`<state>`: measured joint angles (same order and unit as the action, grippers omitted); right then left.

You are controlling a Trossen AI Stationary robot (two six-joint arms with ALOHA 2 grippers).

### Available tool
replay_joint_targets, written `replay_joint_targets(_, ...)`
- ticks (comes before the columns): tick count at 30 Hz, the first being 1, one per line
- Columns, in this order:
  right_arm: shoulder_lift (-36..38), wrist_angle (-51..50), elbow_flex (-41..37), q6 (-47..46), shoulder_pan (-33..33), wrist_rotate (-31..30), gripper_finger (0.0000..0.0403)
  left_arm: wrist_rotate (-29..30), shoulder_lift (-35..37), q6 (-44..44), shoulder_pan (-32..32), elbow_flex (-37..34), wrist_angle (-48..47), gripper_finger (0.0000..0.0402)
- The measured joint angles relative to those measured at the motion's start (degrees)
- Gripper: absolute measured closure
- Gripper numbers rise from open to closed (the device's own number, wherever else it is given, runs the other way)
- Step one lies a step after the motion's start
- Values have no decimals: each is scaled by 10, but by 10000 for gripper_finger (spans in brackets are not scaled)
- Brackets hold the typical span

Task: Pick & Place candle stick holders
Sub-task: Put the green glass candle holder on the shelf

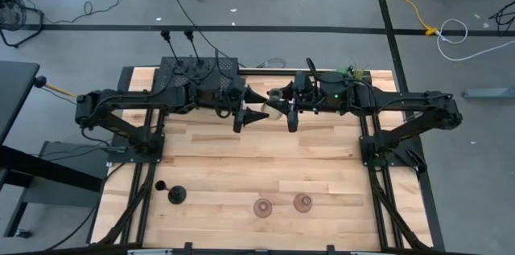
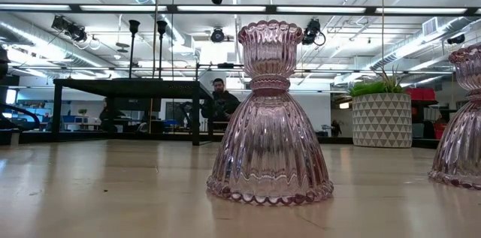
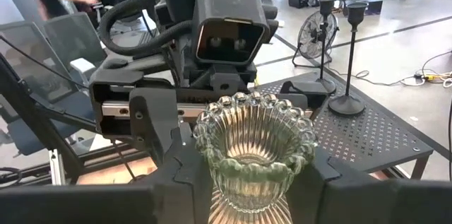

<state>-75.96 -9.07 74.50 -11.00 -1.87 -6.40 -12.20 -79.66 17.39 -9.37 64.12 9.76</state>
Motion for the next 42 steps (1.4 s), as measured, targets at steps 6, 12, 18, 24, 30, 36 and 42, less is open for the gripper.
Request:
replay_joint_targets(6, 0, -5, 0, 0, 0, 0, 273, -1, -2, 0, 0, 0, 8, 105)
replay_joint_targets(12, 0, -12, 0, -1, 0, 0, 273, -5, -2, 15, 0, 0, 12, 105)
replay_joint_targets(18, 0, -12, 0, -1, 0, 0, 273, -6, -2, 15, 0, 0, 12, 105)
replay_joint_targets(24, 0, -12, 0, 0, 0, 0, 273, -9, -2, 30, 0, 0, 36, 105)
replay_joint_targets(30, 0, -13, 0, 0, 0, 0, 273, -6, -5, 30, 4, 0, 36, 105)
replay_joint_targets(36, 0, -14, 0, -1, 0, 2, 273, 4, -40, 32, 19, 0, 86, 105)
replay_joint_targets(42, 0, -19, 0, 0, 0, 1, 273, -4, -59, 49, 20, 0, 114, 105)
